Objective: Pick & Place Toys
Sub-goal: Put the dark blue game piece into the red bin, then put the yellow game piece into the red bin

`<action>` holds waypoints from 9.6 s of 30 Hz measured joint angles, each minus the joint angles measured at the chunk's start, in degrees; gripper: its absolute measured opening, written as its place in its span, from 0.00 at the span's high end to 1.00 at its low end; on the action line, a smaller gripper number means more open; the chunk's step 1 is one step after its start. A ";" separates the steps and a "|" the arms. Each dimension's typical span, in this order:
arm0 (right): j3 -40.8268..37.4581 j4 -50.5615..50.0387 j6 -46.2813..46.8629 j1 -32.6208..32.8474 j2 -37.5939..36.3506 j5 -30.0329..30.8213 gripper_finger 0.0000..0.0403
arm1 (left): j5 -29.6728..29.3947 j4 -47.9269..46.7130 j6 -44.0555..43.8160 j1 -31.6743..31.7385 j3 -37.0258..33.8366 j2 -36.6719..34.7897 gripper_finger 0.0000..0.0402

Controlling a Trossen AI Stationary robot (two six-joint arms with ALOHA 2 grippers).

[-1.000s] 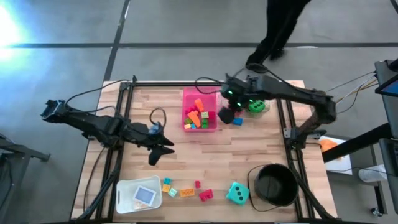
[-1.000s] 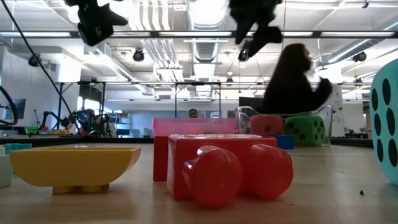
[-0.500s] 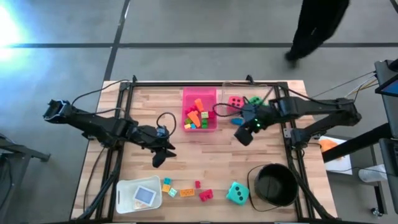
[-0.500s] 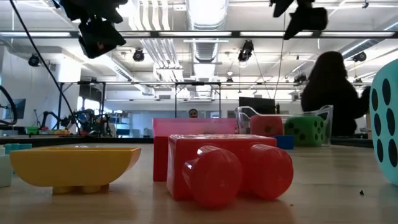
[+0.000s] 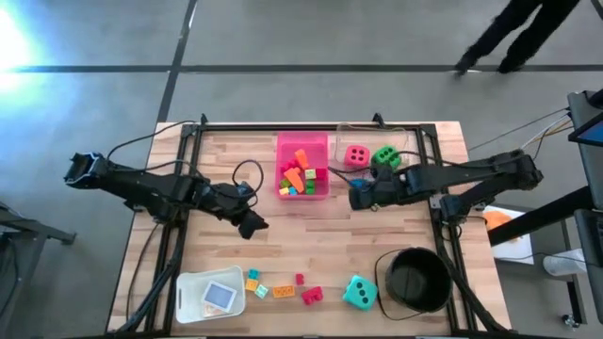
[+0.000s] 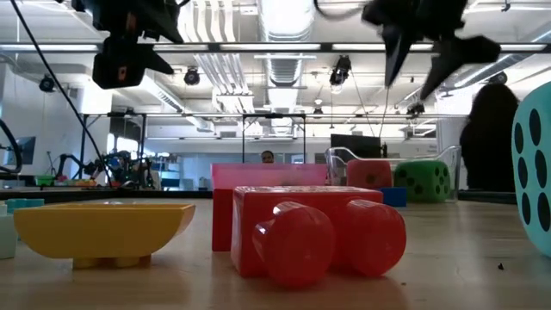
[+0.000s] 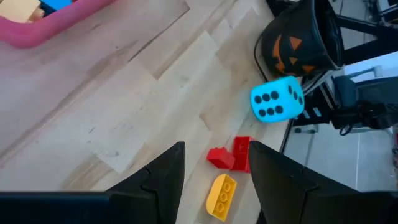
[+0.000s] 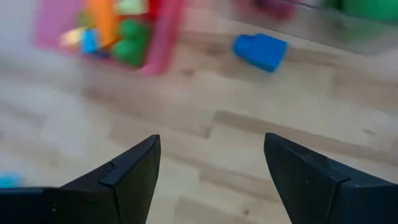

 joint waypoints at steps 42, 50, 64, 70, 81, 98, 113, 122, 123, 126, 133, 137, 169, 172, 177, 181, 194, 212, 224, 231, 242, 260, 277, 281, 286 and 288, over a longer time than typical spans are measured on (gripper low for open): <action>-13.82 26.23 2.15 -21.09 20.82 -1.97 0.30 | 4.34 -0.01 3.10 -0.07 0.00 -0.11 0.55; -13.61 26.29 2.33 -21.07 21.50 -2.85 0.32 | 4.35 -0.01 3.23 -0.07 0.00 -0.11 0.55; -13.61 26.23 2.66 -21.16 21.35 -4.27 0.37 | 4.37 -0.02 4.02 -0.07 0.00 -0.11 0.55; -13.64 26.13 2.07 -20.27 21.10 -5.74 0.37 | 4.37 -0.02 4.03 -0.07 0.00 -0.11 0.55; -13.77 26.74 -3.73 -14.73 15.59 -7.75 0.37 | 4.33 -0.05 4.65 0.26 0.00 -0.11 0.55; -8.94 39.28 -16.23 -10.03 3.30 -5.84 0.37 | 5.38 -0.05 4.63 0.24 0.00 -0.11 0.55; 14.62 37.83 -36.63 -19.53 22.48 -14.47 0.37 | -10.88 -1.40 22.01 -11.91 10.69 -3.28 0.69; 30.10 27.92 -46.10 -22.54 34.75 -16.36 0.37 | -13.16 -5.60 18.98 -15.24 11.96 -3.54 0.69; 31.67 27.07 -46.72 -22.81 35.94 -16.91 0.37 | -13.16 -5.61 18.73 -15.49 11.98 -3.52 0.69; 36.05 24.48 -49.12 -23.25 39.25 -17.22 0.37 | -13.14 -5.42 18.08 -16.14 12.14 -3.74 0.69; 44.37 20.24 -52.94 -24.53 45.81 -19.65 0.37 | -13.23 -5.31 17.92 -18.94 13.59 -4.59 0.69; 47.28 18.47 -55.15 -25.26 48.63 -21.07 0.37 | -15.58 -5.12 17.94 -21.14 13.97 -4.71 0.69; 51.86 17.07 -41.29 -32.40 57.14 -16.99 0.37 | -26.84 -2.78 15.17 -25.40 13.86 -5.73 0.69; 53.71 16.54 -41.42 -32.47 57.40 -16.44 0.37 | -26.84 -2.78 14.88 -25.40 13.86 -5.73 0.69; 56.28 16.87 -41.53 -33.11 57.35 -16.19 0.37 | -26.84 -2.78 14.88 -25.40 13.86 -5.73 0.69; 58.14 16.30 -41.50 -33.57 59.07 -16.38 0.37 | -26.84 -2.66 14.88 -25.40 13.86 -5.73 0.69; 58.21 10.67 -37.51 -33.20 61.26 -16.68 0.37 | -27.74 -2.49 14.47 -25.38 13.81 -5.73 0.69; 54.60 5.68 -35.94 -30.26 61.22 -18.19 0.37 | -27.74 -2.34 12.76 -25.38 13.81 -5.68 0.69; 52.15 5.70 -35.76 -30.38 61.20 -18.32 0.37 | -27.71 -2.36 12.08 -25.38 13.81 -5.68 0.69; 52.40 5.49 -38.54 -30.38 61.20 -18.47 0.32 | -27.71 -2.36 11.84 -25.40 13.81 -5.68 0.69; 53.88 4.89 -40.89 -30.35 60.83 -18.94 0.07 | -27.71 -2.39 11.84 -25.40 13.81 -5.68 0.69; 53.77 -5.42 -50.85 -24.92 48.73 -15.46 0.05 | -25.60 -11.82 9.19 -23.64 13.73 -5.62 0.69; 40.36 -11.40 -41.60 -14.51 17.84 -8.76 0.05 | -17.62 -11.35 22.24 -15.42 13.81 3.08 0.39; 33.60 -10.89 -36.31 -11.12 10.38 -7.19 0.05 | -13.58 -10.68 25.29 -12.95 13.82 7.03 0.38; 25.20 -8.17 -32.37 -7.39 2.33 -4.07 0.05 | -9.42 -6.76 28.13 -11.34 13.86 12.54 0.39; 22.15 -7.12 -32.56 -6.59 -0.39 -3.77 0.05 | -7.99 -5.08 28.46 -11.27 13.86 15.14 0.39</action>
